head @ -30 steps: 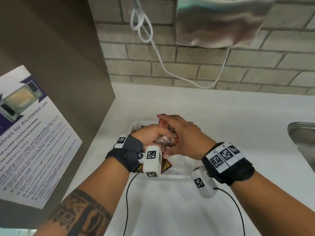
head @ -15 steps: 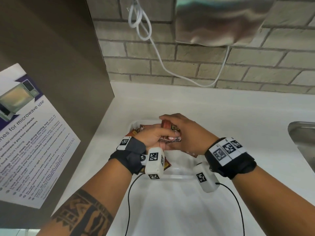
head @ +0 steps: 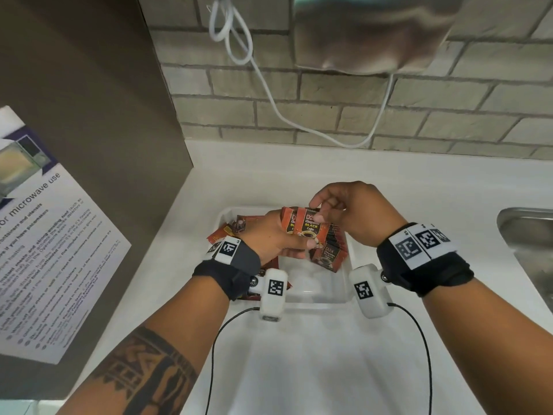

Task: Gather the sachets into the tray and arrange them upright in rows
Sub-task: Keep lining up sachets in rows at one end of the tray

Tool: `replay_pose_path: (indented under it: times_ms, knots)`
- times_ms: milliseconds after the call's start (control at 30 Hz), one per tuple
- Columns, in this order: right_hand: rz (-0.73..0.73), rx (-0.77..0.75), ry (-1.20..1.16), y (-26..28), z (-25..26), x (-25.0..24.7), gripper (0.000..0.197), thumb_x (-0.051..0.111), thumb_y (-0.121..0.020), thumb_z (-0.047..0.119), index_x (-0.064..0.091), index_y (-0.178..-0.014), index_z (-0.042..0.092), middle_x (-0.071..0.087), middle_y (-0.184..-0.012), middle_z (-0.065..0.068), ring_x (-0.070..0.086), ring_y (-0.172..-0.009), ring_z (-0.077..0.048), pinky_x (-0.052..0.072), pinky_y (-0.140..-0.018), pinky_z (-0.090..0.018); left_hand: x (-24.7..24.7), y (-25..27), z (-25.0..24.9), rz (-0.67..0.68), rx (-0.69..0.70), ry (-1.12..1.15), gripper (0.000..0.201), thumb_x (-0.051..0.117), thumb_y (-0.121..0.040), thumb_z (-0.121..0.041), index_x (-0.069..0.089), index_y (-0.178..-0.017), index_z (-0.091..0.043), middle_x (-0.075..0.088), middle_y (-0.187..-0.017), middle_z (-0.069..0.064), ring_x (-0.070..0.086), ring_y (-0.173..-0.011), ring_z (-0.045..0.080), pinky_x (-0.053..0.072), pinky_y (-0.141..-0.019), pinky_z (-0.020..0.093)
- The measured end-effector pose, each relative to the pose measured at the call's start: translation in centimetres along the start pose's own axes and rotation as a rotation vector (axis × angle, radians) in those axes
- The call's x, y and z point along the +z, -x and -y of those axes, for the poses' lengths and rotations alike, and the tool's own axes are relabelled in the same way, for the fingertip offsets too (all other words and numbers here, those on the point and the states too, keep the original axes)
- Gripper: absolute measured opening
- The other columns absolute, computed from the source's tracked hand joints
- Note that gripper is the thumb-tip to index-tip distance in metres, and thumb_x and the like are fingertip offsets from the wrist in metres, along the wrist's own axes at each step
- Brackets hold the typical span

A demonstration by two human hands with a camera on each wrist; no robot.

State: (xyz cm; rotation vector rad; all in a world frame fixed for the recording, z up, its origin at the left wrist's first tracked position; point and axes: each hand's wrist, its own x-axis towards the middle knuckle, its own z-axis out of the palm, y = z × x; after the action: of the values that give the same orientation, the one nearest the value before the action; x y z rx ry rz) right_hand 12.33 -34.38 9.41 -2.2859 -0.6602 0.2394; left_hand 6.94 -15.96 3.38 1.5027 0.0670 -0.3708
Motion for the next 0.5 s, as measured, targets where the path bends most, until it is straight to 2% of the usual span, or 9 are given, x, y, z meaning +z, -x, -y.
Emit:
replay_pose_path:
  times_ms: [100, 133, 200, 267, 333, 400, 500]
  knots:
    - [0.004, 0.04, 0.046, 0.2, -0.4, 0.0, 0.008, 0.078, -0.084, 0.019, 0.075, -0.089, 0.023, 0.069, -0.078, 0.014, 0.06, -0.07, 0.005, 0.041, -0.06, -0.002, -0.3, -0.3, 0.5, -0.052, 0.006, -0.171, 0.038, 0.085, -0.078, -0.013, 0.07, -0.113, -0.016, 0.074, -0.108, 0.011, 0.072, -0.098, 0.025, 0.06, -0.078, 0.039]
    - [0.003, 0.051, 0.066, 0.3, -0.7, 0.0, 0.007, 0.078, -0.083, 0.019, 0.075, -0.089, 0.023, 0.069, -0.079, 0.014, 0.061, -0.071, 0.003, 0.041, -0.06, -0.003, -0.5, -0.3, 0.6, -0.053, 0.0, -0.25, 0.037, 0.087, -0.077, -0.02, 0.071, -0.111, -0.016, 0.075, -0.104, 0.01, 0.072, -0.094, 0.026, 0.06, -0.078, 0.041]
    - [0.011, 0.085, 0.096, 0.6, -1.3, 0.0, 0.007, 0.078, -0.083, 0.019, 0.075, -0.088, 0.022, 0.07, -0.08, 0.011, 0.062, -0.074, -0.002, 0.042, -0.061, -0.006, -1.0, -0.2, 0.7, -0.057, -0.029, -0.42, 0.034, 0.084, -0.079, -0.031, 0.071, -0.102, -0.01, 0.074, -0.088, 0.012, 0.068, -0.074, 0.027, 0.059, -0.074, 0.045]
    - [0.029, 0.137, 0.124, 0.9, -2.0, 0.2, 0.004, 0.077, -0.084, 0.019, 0.075, -0.086, 0.022, 0.07, -0.078, 0.011, 0.062, -0.073, -0.003, 0.043, -0.062, -0.011, -1.5, -0.2, 0.7, -0.046, -0.095, -0.612, 0.032, 0.076, -0.086, -0.036, 0.07, -0.099, -0.007, 0.071, -0.077, 0.016, 0.063, -0.063, 0.024, 0.058, -0.068, 0.041]
    - [0.047, 0.19, 0.16, 1.1, -2.9, 0.8, 0.002, 0.075, -0.085, 0.018, 0.076, -0.084, 0.02, 0.068, -0.076, 0.013, 0.062, -0.072, -0.003, 0.043, -0.062, -0.013, -1.5, 0.0, 0.8, -0.023, -0.224, -0.782, 0.033, 0.071, -0.09, -0.041, 0.069, -0.102, -0.01, 0.068, -0.073, 0.012, 0.059, -0.06, 0.021, 0.054, -0.062, 0.034]
    - [0.076, 0.222, 0.208, 1.2, -3.8, 1.6, 0.005, 0.073, -0.085, 0.016, 0.076, -0.085, 0.02, 0.069, -0.078, 0.011, 0.063, -0.076, -0.007, 0.044, -0.062, -0.014, -0.9, 0.1, 0.9, 0.022, -0.335, -0.889, 0.035, 0.07, -0.09, -0.043, 0.07, -0.102, -0.01, 0.066, -0.072, 0.005, 0.058, -0.061, 0.02, 0.05, -0.06, 0.03]
    - [0.115, 0.261, 0.255, 1.2, -4.5, 2.7, 0.004, 0.074, -0.084, 0.017, 0.076, -0.085, 0.02, 0.07, -0.082, 0.009, 0.065, -0.082, -0.01, 0.049, -0.07, -0.021, 0.8, -0.4, 1.1, 0.109, -0.379, -0.945, 0.029, 0.068, -0.092, -0.038, 0.069, -0.105, -0.013, 0.069, -0.08, 0.003, 0.06, -0.063, 0.017, 0.05, -0.059, 0.026]
